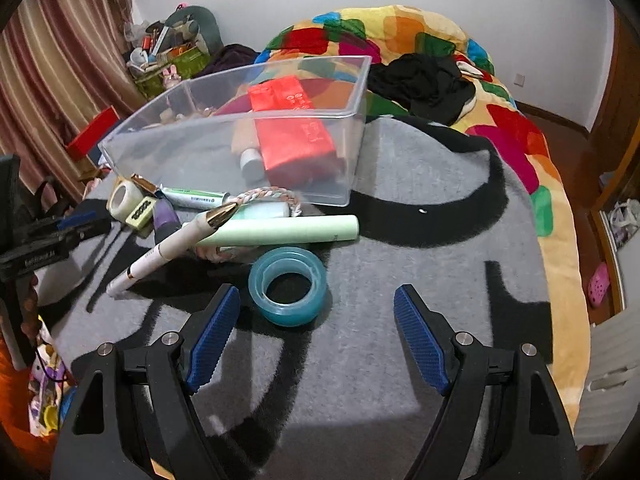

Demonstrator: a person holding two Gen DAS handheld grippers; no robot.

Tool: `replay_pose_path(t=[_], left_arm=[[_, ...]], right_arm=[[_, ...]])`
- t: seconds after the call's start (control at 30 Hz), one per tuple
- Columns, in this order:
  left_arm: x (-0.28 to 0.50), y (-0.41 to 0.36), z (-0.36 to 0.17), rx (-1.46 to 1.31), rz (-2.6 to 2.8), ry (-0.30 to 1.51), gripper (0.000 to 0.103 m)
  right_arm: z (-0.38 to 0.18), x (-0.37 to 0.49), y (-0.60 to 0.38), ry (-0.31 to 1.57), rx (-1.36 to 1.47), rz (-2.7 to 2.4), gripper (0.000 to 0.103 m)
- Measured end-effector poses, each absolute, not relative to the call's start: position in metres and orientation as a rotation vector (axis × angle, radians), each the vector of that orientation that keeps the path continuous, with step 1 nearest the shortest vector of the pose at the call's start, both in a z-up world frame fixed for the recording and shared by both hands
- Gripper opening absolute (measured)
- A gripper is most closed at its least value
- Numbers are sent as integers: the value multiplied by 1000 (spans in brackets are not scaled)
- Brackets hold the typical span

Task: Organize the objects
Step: 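Grasp the wooden block with the left tool while the right tool grasps the blue tape roll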

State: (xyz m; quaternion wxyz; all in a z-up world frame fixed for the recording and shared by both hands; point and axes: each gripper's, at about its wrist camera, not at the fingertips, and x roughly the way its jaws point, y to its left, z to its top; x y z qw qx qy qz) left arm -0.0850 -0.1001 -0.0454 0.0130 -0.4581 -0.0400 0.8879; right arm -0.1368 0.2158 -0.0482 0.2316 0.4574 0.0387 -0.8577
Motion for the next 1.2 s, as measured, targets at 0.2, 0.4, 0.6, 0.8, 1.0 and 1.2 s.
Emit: replay_pose_path(t=[0.2, 0.4, 0.6, 0.8, 1.0, 1.2], left_arm=[[-96, -91, -46, -1415, 2769, -78, 38], [-98, -87, -40, -1385, 2769, -70, 29], [-101, -80, -35, -1350, 2775, -35, 16], [-94, -82, -34, -1329, 2800, -48, 9], [-80, -88, -20, -1268, 2834, -72, 9], [-81, -91, -18, -1300, 2818, -67, 10]], right_arm=[[-52, -141, 203, 152, 1257, -2357, 48], [-48, -136, 201, 163, 1225, -2353, 36], [-40, -130, 206, 145, 1199, -2366, 36], [-23, -126, 211, 131, 1153, -2397, 36], [-4, -126, 212, 114, 1094, -2421, 36], [6, -125, 207, 108, 1056, -2417, 36]])
